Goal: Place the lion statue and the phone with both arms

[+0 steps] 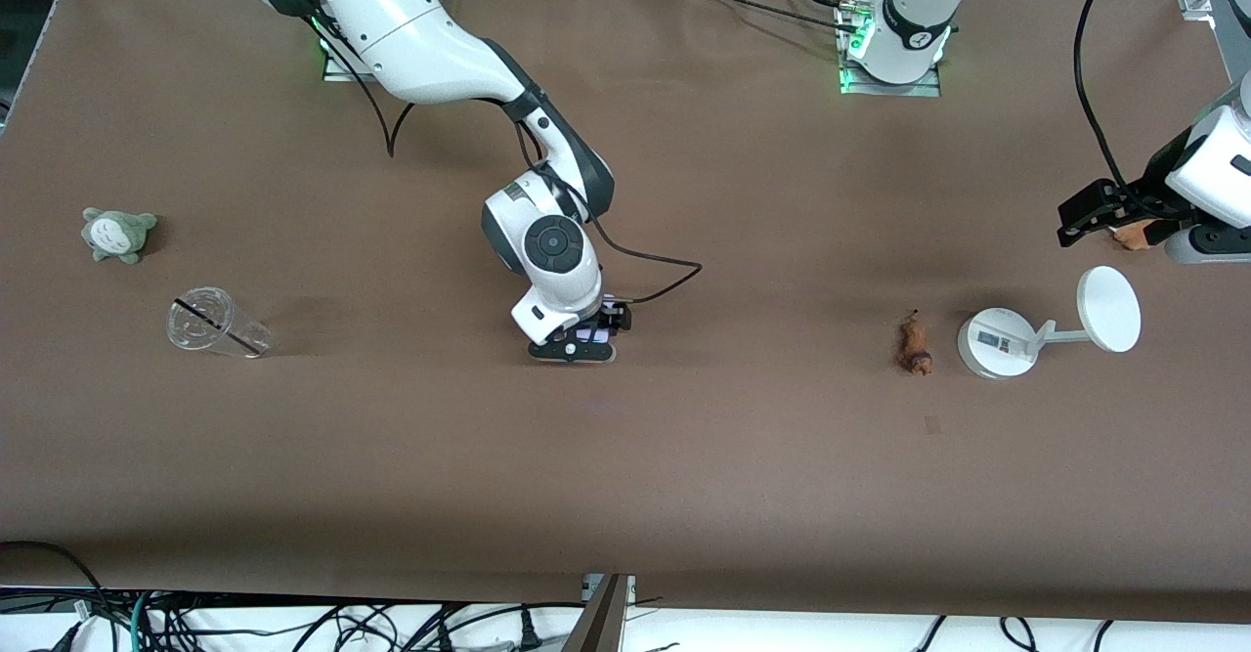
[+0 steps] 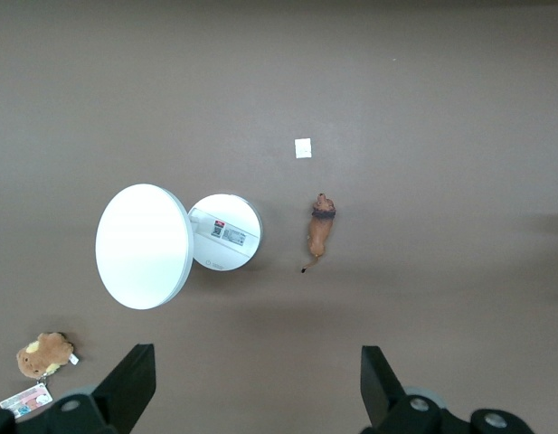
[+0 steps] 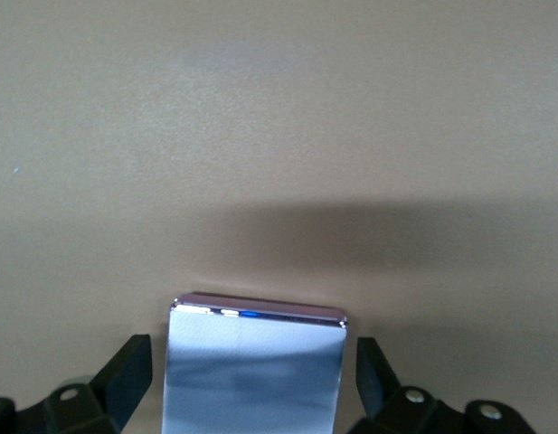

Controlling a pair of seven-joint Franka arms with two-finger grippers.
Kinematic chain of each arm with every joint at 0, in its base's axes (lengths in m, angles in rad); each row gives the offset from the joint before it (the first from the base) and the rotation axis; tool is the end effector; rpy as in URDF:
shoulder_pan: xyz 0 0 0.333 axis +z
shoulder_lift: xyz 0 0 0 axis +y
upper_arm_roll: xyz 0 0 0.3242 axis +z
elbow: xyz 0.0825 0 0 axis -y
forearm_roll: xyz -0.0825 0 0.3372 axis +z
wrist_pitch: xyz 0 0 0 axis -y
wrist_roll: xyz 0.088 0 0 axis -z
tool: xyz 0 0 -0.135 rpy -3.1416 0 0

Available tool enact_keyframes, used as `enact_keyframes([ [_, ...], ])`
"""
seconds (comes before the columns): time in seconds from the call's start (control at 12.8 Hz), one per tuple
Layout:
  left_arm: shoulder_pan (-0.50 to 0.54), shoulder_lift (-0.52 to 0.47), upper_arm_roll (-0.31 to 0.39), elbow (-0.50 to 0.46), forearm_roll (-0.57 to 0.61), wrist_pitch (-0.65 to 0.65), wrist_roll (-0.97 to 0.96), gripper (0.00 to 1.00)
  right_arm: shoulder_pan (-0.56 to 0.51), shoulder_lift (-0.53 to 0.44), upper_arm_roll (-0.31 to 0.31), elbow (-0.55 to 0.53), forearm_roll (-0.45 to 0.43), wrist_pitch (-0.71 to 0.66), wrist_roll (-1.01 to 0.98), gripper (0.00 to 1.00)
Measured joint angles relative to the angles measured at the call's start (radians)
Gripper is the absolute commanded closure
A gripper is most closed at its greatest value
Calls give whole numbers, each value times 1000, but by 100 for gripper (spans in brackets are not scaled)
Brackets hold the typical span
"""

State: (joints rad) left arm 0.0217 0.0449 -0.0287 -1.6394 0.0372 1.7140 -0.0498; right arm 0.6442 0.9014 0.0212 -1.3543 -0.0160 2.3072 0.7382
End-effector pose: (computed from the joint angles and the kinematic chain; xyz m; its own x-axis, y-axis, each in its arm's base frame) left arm 0.5333 0.0011 0.5647 0.9988 0.0375 0.0314 0.0386 -0.9987 -0.0341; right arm 0.5639 0.4374 0.1899 0.9968 -0.0714 0.0354 -0.0701 -0.9968 -0.0379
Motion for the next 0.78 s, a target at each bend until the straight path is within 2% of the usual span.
enact_keyframes([
  [0.78, 2, 0, 3, 0, 0, 0, 0, 0, 1, 10, -2, 1, 1, 0, 21, 0],
])
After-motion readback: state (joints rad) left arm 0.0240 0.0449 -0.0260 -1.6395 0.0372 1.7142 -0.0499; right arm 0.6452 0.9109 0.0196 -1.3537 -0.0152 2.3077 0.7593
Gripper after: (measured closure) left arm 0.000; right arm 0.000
